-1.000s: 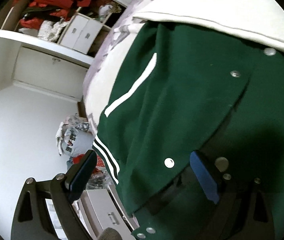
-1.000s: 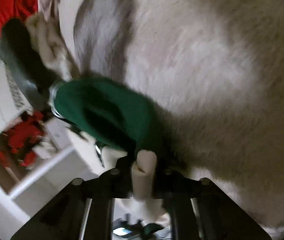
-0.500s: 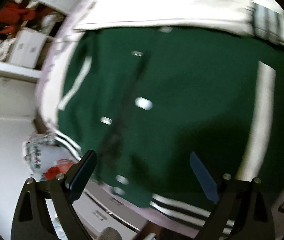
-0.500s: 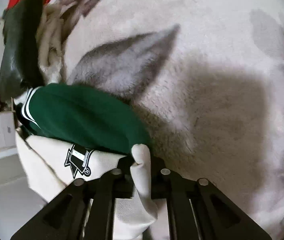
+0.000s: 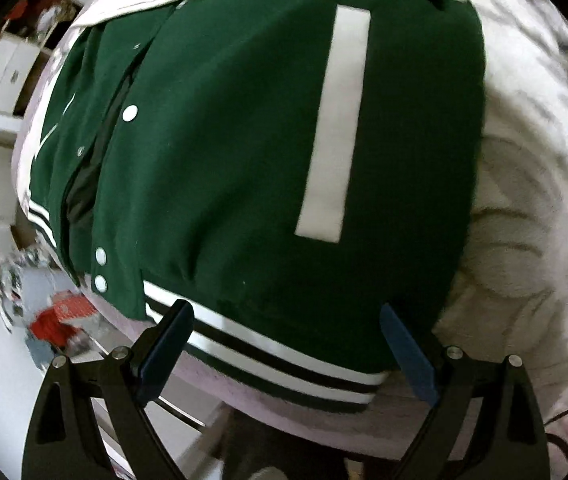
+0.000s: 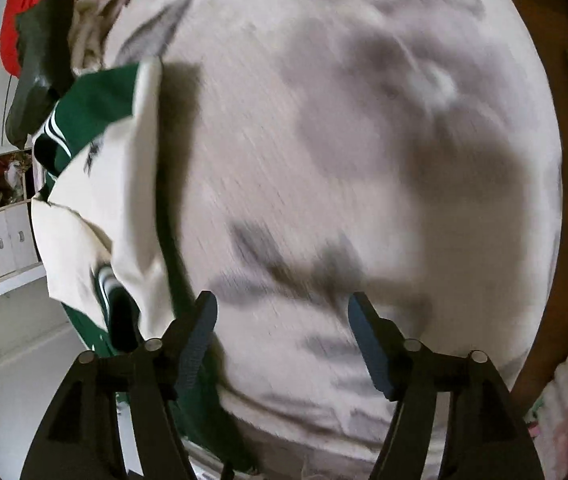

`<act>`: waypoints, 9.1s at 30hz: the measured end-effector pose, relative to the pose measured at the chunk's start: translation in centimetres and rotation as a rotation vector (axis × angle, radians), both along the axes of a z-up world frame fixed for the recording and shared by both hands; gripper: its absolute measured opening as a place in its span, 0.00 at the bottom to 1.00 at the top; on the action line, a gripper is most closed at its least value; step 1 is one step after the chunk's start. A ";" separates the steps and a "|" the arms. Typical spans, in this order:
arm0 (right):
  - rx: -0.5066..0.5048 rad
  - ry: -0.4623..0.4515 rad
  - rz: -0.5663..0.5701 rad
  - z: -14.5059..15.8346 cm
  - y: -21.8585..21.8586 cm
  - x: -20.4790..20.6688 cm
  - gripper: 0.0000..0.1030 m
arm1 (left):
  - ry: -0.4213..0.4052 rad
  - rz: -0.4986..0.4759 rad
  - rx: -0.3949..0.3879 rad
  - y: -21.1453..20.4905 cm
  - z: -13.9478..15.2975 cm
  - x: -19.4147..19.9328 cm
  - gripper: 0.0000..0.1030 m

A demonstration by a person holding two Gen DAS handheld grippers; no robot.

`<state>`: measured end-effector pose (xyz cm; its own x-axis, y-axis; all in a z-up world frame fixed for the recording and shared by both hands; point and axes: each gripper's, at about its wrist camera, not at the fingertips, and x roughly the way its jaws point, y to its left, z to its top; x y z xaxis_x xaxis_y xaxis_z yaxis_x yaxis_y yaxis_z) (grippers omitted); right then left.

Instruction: Fold large clothes

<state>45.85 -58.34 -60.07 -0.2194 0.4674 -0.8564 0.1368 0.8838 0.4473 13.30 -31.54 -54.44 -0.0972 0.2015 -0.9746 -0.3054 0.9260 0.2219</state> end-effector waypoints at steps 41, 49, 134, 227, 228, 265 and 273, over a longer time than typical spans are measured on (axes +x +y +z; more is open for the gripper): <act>0.428 0.008 -0.002 -3.5 7.0 1.3 0.79 | -0.105 -0.111 0.160 -3.3 0.6 0.5 0.17; 0.564 0.095 0.077 -5.8 15.2 2.0 0.89 | -0.163 -0.110 0.171 -2.0 3.8 0.4 0.14; 0.091 -0.143 0.241 6.5 39.1 7.0 0.39 | -0.232 0.471 -0.231 45.6 8.1 -4.9 0.49; 0.280 0.275 0.111 2.8 44.3 -26.1 0.38 | -0.143 0.083 -0.698 46.7 0.4 -5.7 0.26; 0.267 0.304 0.108 2.8 43.9 -25.5 0.40 | -0.138 0.092 -0.697 46.9 0.6 -5.3 0.26; -0.149 -0.212 0.083 9.1 49.3 17.7 0.83 | -0.386 0.052 -0.087 59.9 -4.5 6.3 1.00; 0.005 -0.213 0.236 13.9 52.3 9.3 0.51 | -0.307 0.068 -0.016 59.3 -0.3 6.9 1.00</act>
<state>55.12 -6.06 -46.16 -0.1382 0.4292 -0.8926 -0.1695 0.8777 0.4483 20.17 27.75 -54.76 0.1898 0.1886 -0.9635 -0.4175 0.9037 0.0947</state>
